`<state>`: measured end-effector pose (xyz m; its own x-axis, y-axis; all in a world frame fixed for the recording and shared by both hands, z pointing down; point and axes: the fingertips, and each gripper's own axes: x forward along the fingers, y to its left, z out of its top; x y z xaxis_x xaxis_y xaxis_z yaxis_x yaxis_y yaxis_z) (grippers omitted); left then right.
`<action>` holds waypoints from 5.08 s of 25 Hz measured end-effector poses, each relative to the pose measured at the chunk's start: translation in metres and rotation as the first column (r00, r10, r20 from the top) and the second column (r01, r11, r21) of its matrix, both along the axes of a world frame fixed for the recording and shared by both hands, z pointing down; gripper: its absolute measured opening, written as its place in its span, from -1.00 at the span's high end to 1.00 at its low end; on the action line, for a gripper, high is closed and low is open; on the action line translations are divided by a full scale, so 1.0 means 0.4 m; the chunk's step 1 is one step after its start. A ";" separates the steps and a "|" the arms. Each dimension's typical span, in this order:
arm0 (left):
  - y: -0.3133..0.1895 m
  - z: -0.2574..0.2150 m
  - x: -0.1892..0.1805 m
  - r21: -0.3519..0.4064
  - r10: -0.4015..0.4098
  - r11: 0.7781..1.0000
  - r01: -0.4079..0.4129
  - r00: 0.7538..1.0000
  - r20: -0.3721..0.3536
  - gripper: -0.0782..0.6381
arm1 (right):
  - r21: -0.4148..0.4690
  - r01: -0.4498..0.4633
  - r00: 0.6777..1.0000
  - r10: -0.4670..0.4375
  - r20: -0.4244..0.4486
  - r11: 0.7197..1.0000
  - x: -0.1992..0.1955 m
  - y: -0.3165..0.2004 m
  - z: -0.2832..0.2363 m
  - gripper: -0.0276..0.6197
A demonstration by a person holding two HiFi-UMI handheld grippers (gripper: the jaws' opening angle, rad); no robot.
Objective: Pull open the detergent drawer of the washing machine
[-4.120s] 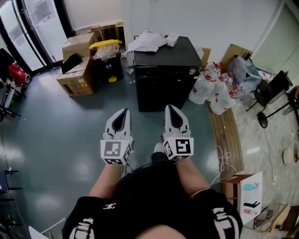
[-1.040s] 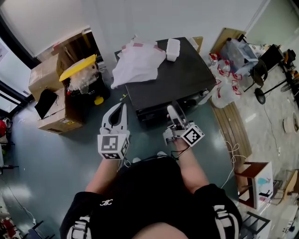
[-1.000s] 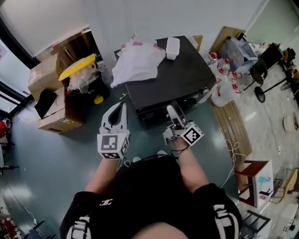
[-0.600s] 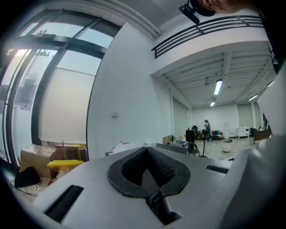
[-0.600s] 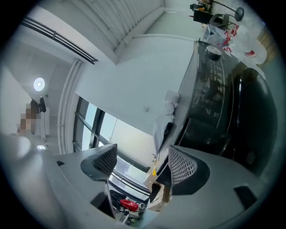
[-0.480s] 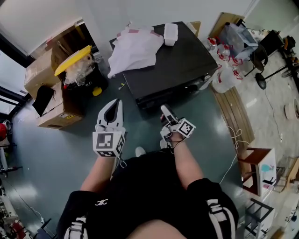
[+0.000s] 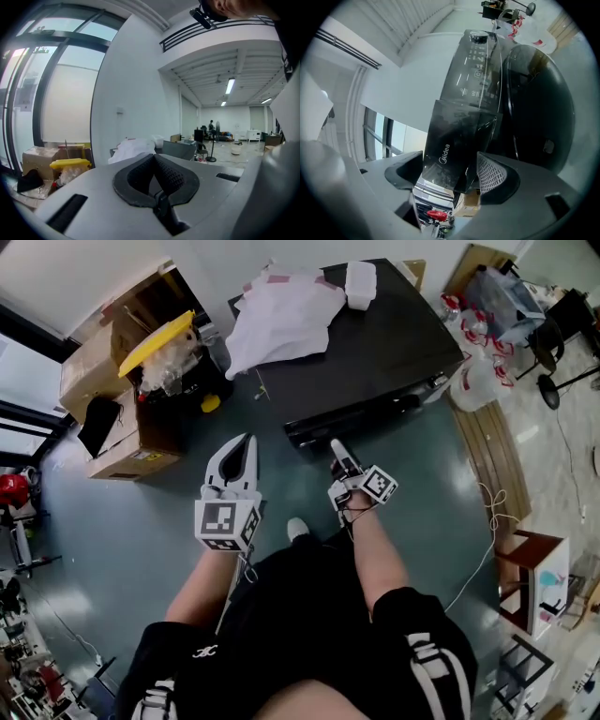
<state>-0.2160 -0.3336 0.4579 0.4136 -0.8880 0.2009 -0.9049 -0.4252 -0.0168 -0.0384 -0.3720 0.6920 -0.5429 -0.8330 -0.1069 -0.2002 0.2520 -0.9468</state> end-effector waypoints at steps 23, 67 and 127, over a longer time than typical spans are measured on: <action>0.050 0.088 0.008 -0.037 -0.045 0.998 0.046 0.999 0.023 0.77 | 0.117 -0.023 0.971 -0.005 0.238 0.993 0.001 -0.106 0.022 0.00; 0.138 0.003 0.067 -0.008 -0.001 1.000 0.001 1.000 -0.022 0.78 | 0.093 0.028 0.972 -0.048 0.230 0.995 0.101 0.185 0.015 -0.01; 0.586 -0.021 0.060 0.026 -0.120 0.992 0.121 0.992 -0.031 0.78 | -0.061 -0.020 0.983 0.031 0.179 0.998 0.242 0.541 0.096 0.09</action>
